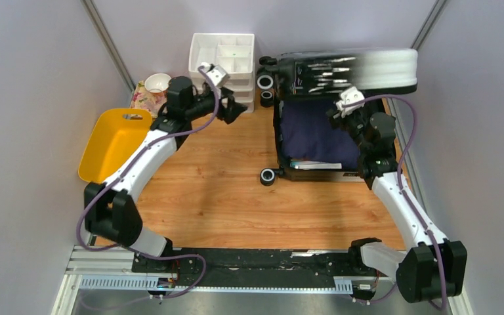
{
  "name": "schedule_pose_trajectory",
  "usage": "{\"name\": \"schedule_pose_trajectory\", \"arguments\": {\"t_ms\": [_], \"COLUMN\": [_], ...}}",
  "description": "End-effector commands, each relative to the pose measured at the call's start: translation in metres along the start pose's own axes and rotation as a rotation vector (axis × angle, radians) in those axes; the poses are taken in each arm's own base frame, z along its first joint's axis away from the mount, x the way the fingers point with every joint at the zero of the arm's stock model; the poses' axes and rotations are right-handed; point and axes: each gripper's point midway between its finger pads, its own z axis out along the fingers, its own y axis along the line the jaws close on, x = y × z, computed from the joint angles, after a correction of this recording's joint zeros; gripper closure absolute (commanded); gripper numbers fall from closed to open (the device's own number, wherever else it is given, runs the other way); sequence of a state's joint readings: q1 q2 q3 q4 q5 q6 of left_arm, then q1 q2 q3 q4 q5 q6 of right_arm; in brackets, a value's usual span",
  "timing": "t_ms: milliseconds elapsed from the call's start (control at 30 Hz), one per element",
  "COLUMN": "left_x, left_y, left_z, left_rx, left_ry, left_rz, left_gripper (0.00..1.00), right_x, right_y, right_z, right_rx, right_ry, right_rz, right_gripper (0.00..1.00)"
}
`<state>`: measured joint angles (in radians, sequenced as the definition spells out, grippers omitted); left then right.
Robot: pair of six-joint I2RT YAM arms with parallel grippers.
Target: Open, take out, and arrange the luggage
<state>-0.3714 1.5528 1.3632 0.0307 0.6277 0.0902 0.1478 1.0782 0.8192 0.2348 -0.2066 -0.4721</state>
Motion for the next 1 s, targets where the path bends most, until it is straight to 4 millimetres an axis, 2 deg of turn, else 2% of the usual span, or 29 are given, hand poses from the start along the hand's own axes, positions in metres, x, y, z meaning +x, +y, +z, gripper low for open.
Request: {"name": "schedule_pose_trajectory", "arguments": {"t_ms": [0,33,67,100,133,167,233,267,300,333,367,400,433,467,500,533,567,600,633,667,867,967], "left_x": [-0.004,0.031,0.027,0.035,0.052,0.059,0.062,0.073,0.074,0.061,0.076,0.076,0.065,0.082,0.083,0.07,0.087,0.092,0.083,0.098,0.133,0.153], "left_y": [0.014,-0.006,-0.028,-0.048,-0.067,-0.094,-0.115,-0.121,-0.144,-0.148,-0.154,-0.173,-0.173,-0.178,-0.18,-0.186,-0.19,-0.194,-0.203,-0.208,-0.248,-0.259], "left_z": [-0.063,-0.067,-0.075,-0.075,-0.076,-0.067,-0.058,-0.046,-0.035,-0.024,-0.007,0.004,0.018,0.035,0.045,0.058,0.071,0.079,0.086,0.095,0.113,0.119], "left_rx": [-0.205,-0.137,-0.057,0.013,0.075,0.169,0.25,0.298,0.364,0.379,0.417,0.471,0.466,0.498,0.504,0.515,0.553,0.573,0.606,0.636,0.767,0.801], "left_ry": [-0.073,-0.017,-0.031,-0.019,0.042,0.072,0.116,0.148,0.157,0.134,0.162,0.157,0.125,0.149,0.145,0.102,0.129,0.141,0.125,0.151,0.193,0.249], "left_rz": [-0.107,-0.1,0.035,0.089,0.112,0.238,0.291,0.341,0.374,0.414,0.412,0.441,0.482,0.472,0.473,0.484,0.467,0.459,0.451,0.432,0.367,0.31], "left_gripper": [0.19,0.19,0.19,0.19,0.19,0.2,0.23,0.24,0.26,0.26,0.26,0.27,0.28,0.28,0.28,0.28,0.29,0.29,0.29,0.29,0.26,0.26], "right_x": [-0.088,-0.091,-0.094,-0.097,-0.098,-0.095,-0.106,-0.101,-0.103,-0.111,-0.107,-0.109,-0.114,-0.111,-0.111,-0.114,-0.111,-0.111,-0.11,-0.109,-0.107,-0.11], "right_y": [-0.055,-0.054,-0.056,-0.057,-0.059,-0.061,-0.069,-0.07,-0.071,-0.075,-0.075,-0.077,-0.08,-0.08,-0.081,-0.085,-0.083,-0.084,-0.085,-0.085,-0.091,-0.095], "right_z": [0.018,0.023,0.031,0.035,0.039,0.047,0.052,0.059,0.062,0.064,0.069,0.072,0.074,0.079,0.081,0.083,0.087,0.088,0.09,0.093,0.105,0.109], "right_rx": [0.159,0.149,0.145,0.142,0.145,0.147,0.165,0.164,0.163,0.168,0.166,0.169,0.173,0.171,0.176,0.182,0.178,0.178,0.178,0.176,0.188,0.201], "right_ry": [-0.236,-0.244,-0.25,-0.259,-0.261,-0.251,-0.269,-0.257,-0.258,-0.271,-0.261,-0.262,-0.269,-0.261,-0.259,-0.262,-0.255,-0.251,-0.247,-0.245,-0.232,-0.23], "right_rz": [-0.008,-0.007,-0.009,-0.012,-0.012,-0.01,-0.016,-0.016,-0.021,-0.027,-0.032,-0.038,-0.044,-0.052,-0.058,-0.065,-0.066,-0.078,-0.079,-0.084,-0.106,-0.108], "right_gripper": [0.33,0.33,0.33,0.33,0.33,0.33,0.33,0.33,0.33,0.33,0.33,0.33,0.33,0.32,0.32,0.32,0.32,0.32,0.32,0.32,0.32,0.32]}}
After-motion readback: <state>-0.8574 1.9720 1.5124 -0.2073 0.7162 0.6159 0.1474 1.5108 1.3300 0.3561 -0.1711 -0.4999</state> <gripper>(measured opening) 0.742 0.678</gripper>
